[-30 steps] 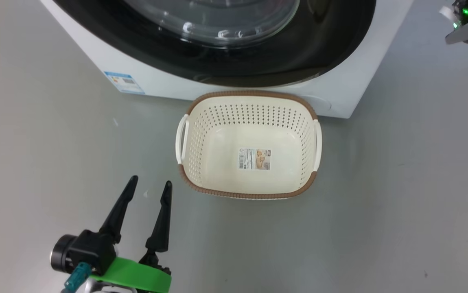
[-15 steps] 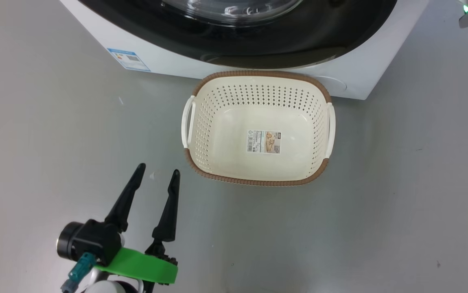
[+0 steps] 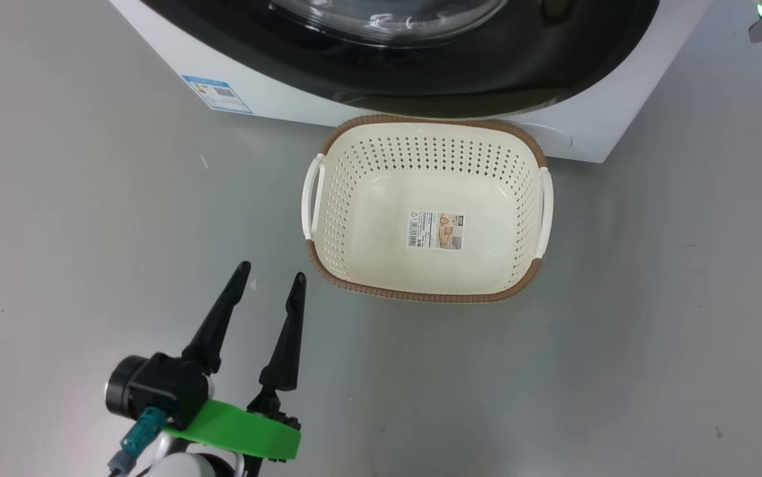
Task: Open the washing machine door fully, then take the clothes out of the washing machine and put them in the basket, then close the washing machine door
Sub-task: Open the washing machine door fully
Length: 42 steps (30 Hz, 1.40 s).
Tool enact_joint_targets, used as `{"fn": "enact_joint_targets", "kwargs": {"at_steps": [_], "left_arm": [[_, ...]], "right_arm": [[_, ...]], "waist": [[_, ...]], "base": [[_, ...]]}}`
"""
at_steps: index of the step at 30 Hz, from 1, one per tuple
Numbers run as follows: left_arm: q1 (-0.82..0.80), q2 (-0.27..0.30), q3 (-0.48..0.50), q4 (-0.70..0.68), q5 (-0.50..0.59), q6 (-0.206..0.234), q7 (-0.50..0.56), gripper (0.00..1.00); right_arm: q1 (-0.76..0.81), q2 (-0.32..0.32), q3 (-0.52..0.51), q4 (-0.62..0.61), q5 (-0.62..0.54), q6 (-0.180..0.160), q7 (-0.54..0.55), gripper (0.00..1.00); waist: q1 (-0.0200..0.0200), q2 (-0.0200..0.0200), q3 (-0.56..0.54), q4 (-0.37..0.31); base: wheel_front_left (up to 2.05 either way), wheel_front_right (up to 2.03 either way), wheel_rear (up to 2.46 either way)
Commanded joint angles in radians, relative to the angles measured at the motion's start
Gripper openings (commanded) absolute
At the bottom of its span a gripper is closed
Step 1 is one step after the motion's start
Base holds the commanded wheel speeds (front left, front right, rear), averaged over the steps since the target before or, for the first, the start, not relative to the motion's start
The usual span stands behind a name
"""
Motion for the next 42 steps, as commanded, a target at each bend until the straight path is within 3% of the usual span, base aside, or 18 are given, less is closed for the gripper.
{"fn": "enact_joint_targets", "kwargs": {"at_steps": [1,42], "left_arm": [[-0.012,0.015,0.027,-0.026,-0.002,0.009,-0.012,1.0],[0.139,0.015,0.046,-0.027,0.043,0.011,-0.012,1.0]], "right_arm": [[0.01,0.03,0.008,-0.031,-0.01,0.004,0.012,0.0],[0.453,0.097,0.054,-0.357,-0.01,0.004,0.137,0.0]], "waist": [[-0.0001,0.0,-0.002,0.0],[-0.0001,0.0,-0.233,-0.025]], "base": [[0.0,0.0,0.0],[0.0,0.0,0.0]]}}
